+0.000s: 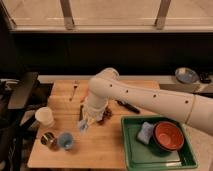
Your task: Place towel in paper cup
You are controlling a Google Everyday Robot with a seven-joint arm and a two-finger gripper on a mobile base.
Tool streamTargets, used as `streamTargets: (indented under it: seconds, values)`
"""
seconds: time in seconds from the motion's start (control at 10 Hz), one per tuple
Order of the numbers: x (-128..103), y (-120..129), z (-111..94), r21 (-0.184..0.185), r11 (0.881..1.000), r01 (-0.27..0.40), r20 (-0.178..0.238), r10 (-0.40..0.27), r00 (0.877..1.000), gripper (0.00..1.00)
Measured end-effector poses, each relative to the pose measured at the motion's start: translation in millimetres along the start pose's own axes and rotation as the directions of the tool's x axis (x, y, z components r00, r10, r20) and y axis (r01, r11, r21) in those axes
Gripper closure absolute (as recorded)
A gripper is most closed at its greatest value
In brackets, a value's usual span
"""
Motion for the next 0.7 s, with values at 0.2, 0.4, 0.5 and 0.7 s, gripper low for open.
streamTargets:
  seconds: [0.2,0.4,0.5,0.7]
  values:
    - [-2,-1,1,0.002,1.000,0.009,0.002,-0.009,1.000,1.00]
    - [-11,-14,0,0.037,0.998,0.050,0.020,-0.051,0.998,1.00]
    - [-21,-27,4,0.054,0.996,0.076,0.030,-0.078,0.997,1.00]
    - [-48,-62,15,0.089,0.988,0.128,0.062,-0.133,0.989,1.00]
